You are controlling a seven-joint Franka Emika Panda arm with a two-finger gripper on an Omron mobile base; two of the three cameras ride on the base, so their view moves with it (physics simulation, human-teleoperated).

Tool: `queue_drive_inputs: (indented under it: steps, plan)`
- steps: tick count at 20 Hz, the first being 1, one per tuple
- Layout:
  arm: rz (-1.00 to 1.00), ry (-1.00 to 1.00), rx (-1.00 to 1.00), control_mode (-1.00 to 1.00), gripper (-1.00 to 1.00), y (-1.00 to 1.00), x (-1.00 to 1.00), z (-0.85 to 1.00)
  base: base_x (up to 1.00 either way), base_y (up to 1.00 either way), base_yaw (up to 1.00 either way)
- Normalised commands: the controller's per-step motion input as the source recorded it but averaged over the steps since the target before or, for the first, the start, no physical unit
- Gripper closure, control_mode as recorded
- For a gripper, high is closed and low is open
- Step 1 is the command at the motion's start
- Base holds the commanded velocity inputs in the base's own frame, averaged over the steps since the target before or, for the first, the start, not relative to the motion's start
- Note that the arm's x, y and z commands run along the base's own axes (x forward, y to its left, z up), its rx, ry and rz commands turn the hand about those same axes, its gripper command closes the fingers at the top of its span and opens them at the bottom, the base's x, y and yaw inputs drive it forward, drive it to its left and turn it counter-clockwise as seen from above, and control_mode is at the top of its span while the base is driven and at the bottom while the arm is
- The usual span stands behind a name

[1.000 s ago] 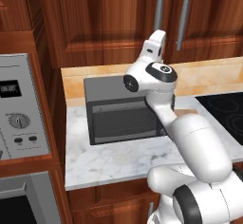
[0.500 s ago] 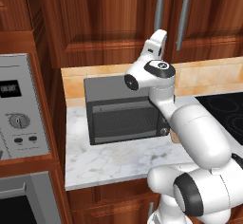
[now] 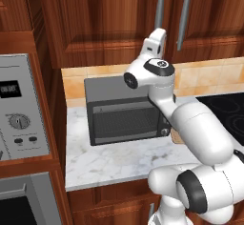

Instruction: Open the cabinet, retrieve the rolling pin, and place it next to the meat on the cutting board to prepare for tenderizing.

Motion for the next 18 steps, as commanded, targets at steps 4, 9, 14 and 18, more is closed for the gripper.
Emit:
queue_drive_inputs:
  steps: [4, 9, 14, 18]
  plan:
    - [-0.05, 0.00, 0.00, -1.00, -1.00, -0.21, 0.15, 0.00, 0.00, 0.00, 0.00]
    - [-0.09, 0.00, 0.00, -1.00, -1.00, -0.45, 0.00, 0.00, 0.00, 0.00, 0.00]
    - [-0.10, 0.00, 0.00, -1.00, -1.00, -0.53, 0.00, 0.00, 0.00, 0.00, 0.00]
    - [-0.14, -0.03, 0.00, -1.00, -1.00, -0.65, -0.23, -0.10, 0.00, 0.00, 0.00]
